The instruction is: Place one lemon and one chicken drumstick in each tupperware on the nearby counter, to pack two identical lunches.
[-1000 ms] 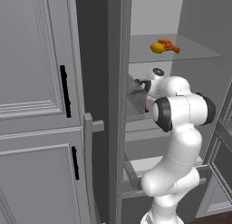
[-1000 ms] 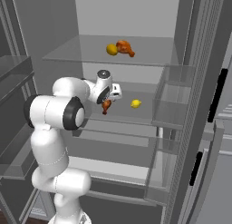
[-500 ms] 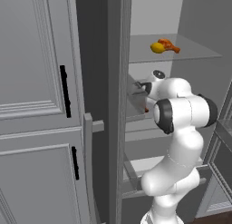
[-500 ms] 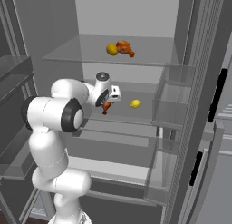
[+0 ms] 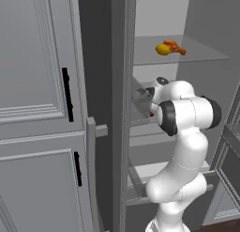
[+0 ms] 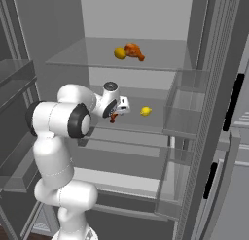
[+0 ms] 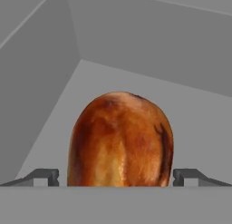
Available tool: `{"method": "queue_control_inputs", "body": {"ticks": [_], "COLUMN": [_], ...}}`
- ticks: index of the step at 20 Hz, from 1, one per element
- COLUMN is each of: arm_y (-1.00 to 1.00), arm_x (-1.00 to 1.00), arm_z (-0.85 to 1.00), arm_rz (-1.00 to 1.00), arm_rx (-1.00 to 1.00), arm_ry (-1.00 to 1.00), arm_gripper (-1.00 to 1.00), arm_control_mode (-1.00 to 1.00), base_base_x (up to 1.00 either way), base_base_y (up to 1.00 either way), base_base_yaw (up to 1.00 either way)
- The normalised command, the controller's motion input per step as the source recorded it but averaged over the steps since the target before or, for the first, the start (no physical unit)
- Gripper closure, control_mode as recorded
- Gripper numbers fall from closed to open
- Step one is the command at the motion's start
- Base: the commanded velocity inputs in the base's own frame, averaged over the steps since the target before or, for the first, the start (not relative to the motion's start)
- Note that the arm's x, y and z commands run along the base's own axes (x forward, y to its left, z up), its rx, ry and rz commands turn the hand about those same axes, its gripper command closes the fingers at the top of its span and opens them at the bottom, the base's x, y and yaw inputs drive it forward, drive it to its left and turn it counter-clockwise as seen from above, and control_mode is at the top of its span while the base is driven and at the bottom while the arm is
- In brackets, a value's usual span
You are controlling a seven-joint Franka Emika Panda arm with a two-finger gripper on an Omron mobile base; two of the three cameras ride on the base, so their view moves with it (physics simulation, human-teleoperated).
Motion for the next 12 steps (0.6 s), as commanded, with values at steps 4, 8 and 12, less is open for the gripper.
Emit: {"method": "queue_control_inputs", "body": {"ticks": [4,8,12], "arm_y": [0.11,0.05,0.01], "arm_x": [0.00,0.00,-0.01], "arm_z": [-0.03,0.00,0.00], "arm_rz": [0.00,0.00,0.00], "arm_rx": [0.00,0.00,0.00], "arm_ry": [0.00,0.00,0.00], "arm_gripper": [-1.00,1.00,1.00], "arm_control_mode": [-1.00,-1.00,-1.00], "base_base_x": [0.00,0.00,0.00], "base_base_y": [0.00,0.00,0.00], "base_base_yaw": [0.00,0.00,0.00]}}
